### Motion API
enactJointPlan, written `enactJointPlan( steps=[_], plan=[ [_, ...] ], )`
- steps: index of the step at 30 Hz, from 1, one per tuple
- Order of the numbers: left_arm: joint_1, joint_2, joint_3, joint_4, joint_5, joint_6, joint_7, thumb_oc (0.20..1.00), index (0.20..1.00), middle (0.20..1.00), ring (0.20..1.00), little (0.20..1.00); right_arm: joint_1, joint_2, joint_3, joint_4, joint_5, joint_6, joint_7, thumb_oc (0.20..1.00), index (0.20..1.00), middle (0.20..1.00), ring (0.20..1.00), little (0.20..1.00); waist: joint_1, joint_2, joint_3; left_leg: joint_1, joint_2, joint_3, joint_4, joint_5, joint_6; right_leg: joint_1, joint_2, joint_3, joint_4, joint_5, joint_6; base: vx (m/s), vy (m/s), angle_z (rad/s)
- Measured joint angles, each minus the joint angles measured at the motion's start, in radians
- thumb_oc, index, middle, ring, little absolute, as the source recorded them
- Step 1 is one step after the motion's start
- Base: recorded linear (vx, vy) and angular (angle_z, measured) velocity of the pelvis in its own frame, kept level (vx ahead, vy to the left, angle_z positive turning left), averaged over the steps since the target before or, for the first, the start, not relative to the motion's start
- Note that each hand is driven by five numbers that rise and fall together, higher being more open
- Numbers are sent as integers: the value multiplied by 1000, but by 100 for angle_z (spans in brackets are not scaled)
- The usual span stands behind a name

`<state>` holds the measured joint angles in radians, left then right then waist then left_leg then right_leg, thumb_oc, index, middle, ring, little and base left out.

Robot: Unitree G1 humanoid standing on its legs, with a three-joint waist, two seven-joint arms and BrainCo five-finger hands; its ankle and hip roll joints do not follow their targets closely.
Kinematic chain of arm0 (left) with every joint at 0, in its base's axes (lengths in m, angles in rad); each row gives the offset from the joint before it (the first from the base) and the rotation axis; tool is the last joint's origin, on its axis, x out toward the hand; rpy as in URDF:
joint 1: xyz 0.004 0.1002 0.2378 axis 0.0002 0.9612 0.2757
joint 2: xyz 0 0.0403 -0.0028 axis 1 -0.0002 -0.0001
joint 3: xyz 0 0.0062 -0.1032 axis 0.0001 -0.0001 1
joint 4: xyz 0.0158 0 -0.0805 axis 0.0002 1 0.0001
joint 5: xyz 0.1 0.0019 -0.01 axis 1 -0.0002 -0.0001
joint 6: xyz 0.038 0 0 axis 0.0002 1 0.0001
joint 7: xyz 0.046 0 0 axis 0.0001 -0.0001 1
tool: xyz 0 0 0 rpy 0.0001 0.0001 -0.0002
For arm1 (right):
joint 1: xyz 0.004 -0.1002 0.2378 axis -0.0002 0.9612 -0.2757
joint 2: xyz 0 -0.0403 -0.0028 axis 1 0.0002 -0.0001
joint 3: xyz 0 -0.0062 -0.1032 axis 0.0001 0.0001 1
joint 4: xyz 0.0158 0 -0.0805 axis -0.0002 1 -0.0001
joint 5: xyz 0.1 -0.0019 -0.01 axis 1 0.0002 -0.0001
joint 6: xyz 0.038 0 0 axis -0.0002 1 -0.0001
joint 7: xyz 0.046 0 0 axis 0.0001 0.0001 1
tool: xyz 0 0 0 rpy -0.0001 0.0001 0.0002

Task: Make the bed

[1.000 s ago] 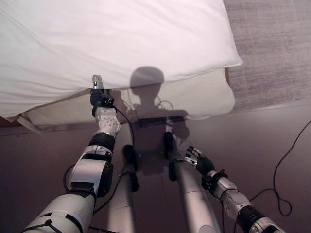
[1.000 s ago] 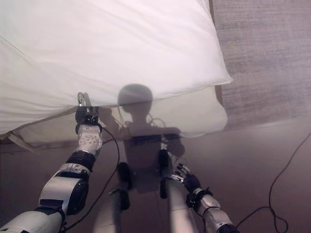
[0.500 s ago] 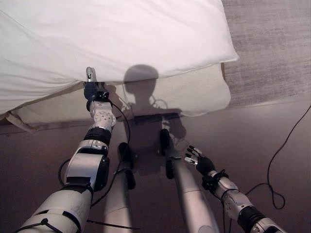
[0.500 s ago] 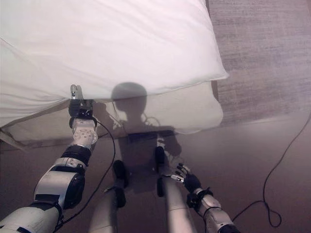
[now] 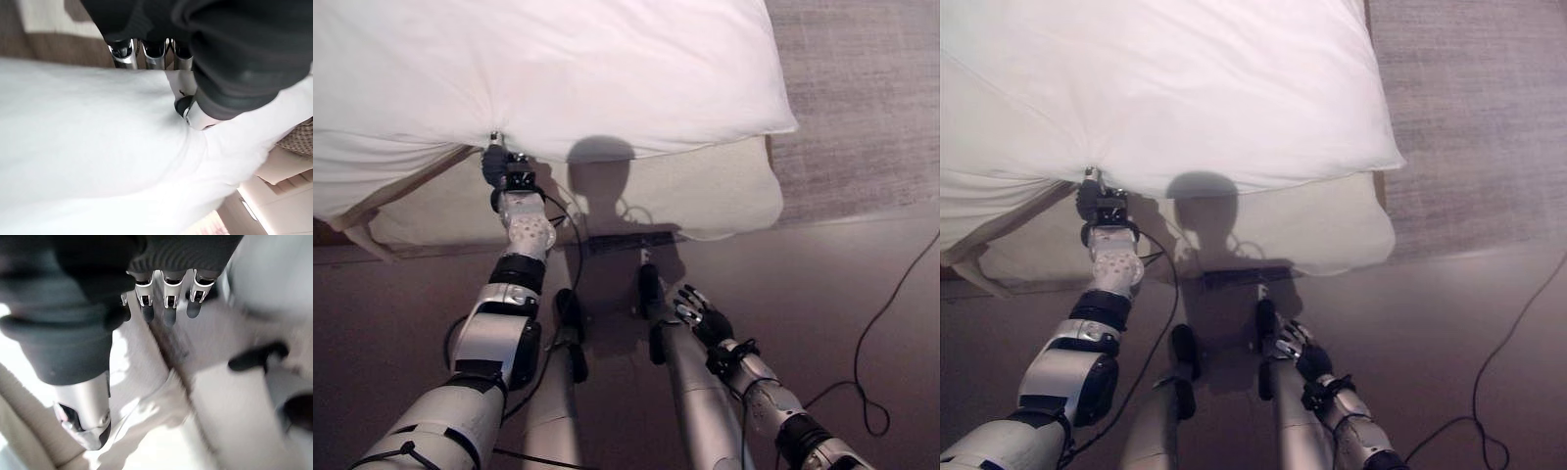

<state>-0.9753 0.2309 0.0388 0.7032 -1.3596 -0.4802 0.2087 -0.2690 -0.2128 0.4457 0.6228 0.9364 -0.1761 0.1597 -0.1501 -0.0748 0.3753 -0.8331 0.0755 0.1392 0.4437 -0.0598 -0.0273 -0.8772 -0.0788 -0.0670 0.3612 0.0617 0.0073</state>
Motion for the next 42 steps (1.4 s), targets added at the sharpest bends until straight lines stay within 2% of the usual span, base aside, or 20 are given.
enactJointPlan(
  steps=[3, 6, 7, 10, 11, 13, 18, 19, 26, 28, 35, 37, 42],
  plan=[
    [29, -36, -23, -88, -8, -18, -11, 200, 200, 200, 200, 200, -61, 31, 0, -8, 107, -8, 27, 1000, 1000, 1000, 1000, 1000, 12, 2, -1, 4, -7, -2, -9, 5, 4, 3, -7, 0, 0, -1, 2, -1, 2, 4],
    [50, -74, -52, -142, -12, -37, -21, 200, 200, 200, 200, 200, -138, 62, 0, 0, 199, -15, 40, 1000, 1000, 1000, 1000, 1000, 43, 4, -1, 9, -15, -4, -16, 9, 8, 6, -15, -1, 1, -3, 5, -8, 18, 7],
    [77, -90, -66, -209, -31, -39, -26, 200, 200, 200, 200, 200, -170, 85, -2, 5, 262, -19, 50, 1000, 1000, 1000, 1000, 1000, 46, 5, -1, 12, -17, -6, -20, 10, 9, 9, -16, -1, 0, -3, 7, -6, -2, 6],
    [107, -129, -88, -262, -37, -57, -34, 200, 200, 200, 200, 200, -248, 122, -3, 14, 327, -21, 56, 1000, 1000, 1000, 1000, 1000, 62, 9, 2, 31, -24, -15, -32, 13, 11, 28, -23, -8, 1, -7, 11, -6, 4, 11],
    [114, -133, -98, -270, -38, -58, -34, 200, 200, 200, 200, 200, -258, 130, -7, 14, 337, -22, 56, 1000, 1000, 1000, 1000, 1000, 59, 10, 2, 37, -25, -16, -36, 15, 12, 34, -25, -10, 1, -9, 13, -4, 10, 20],
    [163, -147, -128, -366, -39, -56, -34, 200, 200, 200, 200, 200, -297, 158, -25, 18, 422, -22, 55, 1000, 1000, 1000, 1000, 1000, 79, 14, 3, 45, -37, -30, -44, 16, 13, 42, -33, -16, 1, -16, 18, 1, 12, 12],
    [208, -153, -171, -447, -35, -55, -32, 200, 200, 200, 200, 200, -379, 161, -52, 13, 535, -23, 55, 1000, 1000, 1000, 1000, 1000, 113, 35, 15, 48, -49, -41, -53, 21, 20, 52, -47, -29, 2, -23, 27, 4, 10, 14],
    [221, -146, -178, -469, -26, -54, -28, 200, 200, 200, 200, 200, -385, 163, -53, 8, 567, -22, 56, 1000, 1000, 1000, 1000, 1000, 110, 44, 21, 50, -54, -50, -53, 22, 21, 58, -50, -36, 4, -26, 30, 3, 5, 14],
    [258, -149, -175, -561, 18, -56, 41, 200, 200, 200, 200, 200, -455, 162, -79, -1, 651, -23, 53, 1000, 1000, 1000, 1000, 1000, 121, 79, 41, 57, -72, -72, -54, 25, 26, 65, -65, -43, 32, -48, 38, 8, 9, 11],
    [257, -152, -176, -571, 54, -56, 64, 200, 200, 200, 200, 200, -476, 149, -88, -12, 664, -23, 49, 1000, 1000, 1000, 1000, 1000, 139, 89, 46, 56, -74, -79, -55, 27, 24, 67, -66, -47, 33, -49, 37, 7, 1, 7],
    [303, -139, -165, -608, 103, -56, 125, 200, 200, 200, 200, 200, -504, 131, -123, -78, 670, -24, 39, 1000, 1000, 1000, 1000, 1000, 148, 96, 50, 56, -78, -94, -65, 33, 19, 65, -67, -52, 48, -66, 35, 9, 14, 8],
    [322, -141, -163, -623, 130, -56, 142, 200, 200, 200, 200, 200, -503, 112, -142, -115, 678, -24, 38, 1000, 1000, 1000, 1000, 1000, 152, 110, 59, 56, -82, -97, -65, 33, 19, 60, -73, -51, 60, -73, 37, 5, 15, 4],
    [339, -145, -132, -646, 172, -57, 179, 200, 200, 200, 200, 200, -506, 88, -208, -147, 699, -63, 33, 1000, 1000, 1000, 1000, 1000, 165, 122, 65, 56, -81, -97, -66, 35, 17, 54, -73, -50, 72, -78, 33, 0, 0, 0]
  ],
)
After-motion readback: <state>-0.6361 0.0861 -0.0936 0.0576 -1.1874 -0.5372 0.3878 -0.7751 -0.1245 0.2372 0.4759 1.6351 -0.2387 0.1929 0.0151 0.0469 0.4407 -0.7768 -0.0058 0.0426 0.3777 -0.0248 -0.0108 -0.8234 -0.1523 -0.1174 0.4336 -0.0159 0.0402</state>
